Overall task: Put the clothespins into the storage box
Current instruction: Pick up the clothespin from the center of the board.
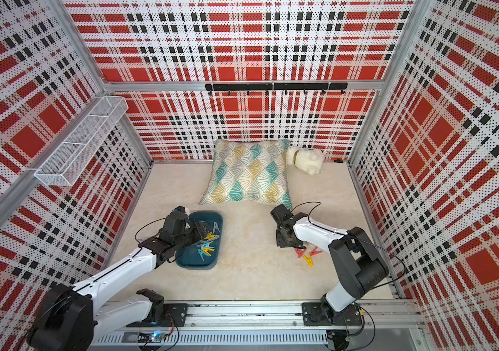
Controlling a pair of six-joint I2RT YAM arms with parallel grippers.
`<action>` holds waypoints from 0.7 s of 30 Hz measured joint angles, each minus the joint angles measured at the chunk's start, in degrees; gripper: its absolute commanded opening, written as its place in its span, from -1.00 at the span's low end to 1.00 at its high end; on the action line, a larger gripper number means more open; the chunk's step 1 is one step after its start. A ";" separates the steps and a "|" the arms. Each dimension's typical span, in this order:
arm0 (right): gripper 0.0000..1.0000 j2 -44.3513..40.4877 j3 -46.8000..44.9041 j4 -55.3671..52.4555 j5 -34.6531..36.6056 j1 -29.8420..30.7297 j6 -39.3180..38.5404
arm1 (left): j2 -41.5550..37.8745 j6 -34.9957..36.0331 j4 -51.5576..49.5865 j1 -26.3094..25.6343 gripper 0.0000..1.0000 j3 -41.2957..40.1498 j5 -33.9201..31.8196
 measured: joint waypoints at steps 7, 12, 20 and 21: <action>-0.63 0.83 -0.31 0.87 -0.42 -0.42 -0.02 | 0.57 -0.61 -0.02 -0.68 0.12 0.09 -0.02; -0.87 0.87 -0.31 1.49 -0.63 -0.42 -0.94 | 0.55 -1.01 -0.02 -1.03 0.12 0.33 -0.04; -1.00 1.53 1.38 1.77 -1.68 -0.42 -2.16 | 0.04 -2.71 0.02 -4.20 0.14 2.36 -0.70; -1.00 1.99 2.40 1.70 -2.01 -0.42 -2.38 | -0.20 -3.17 0.02 -4.83 0.14 2.58 -0.96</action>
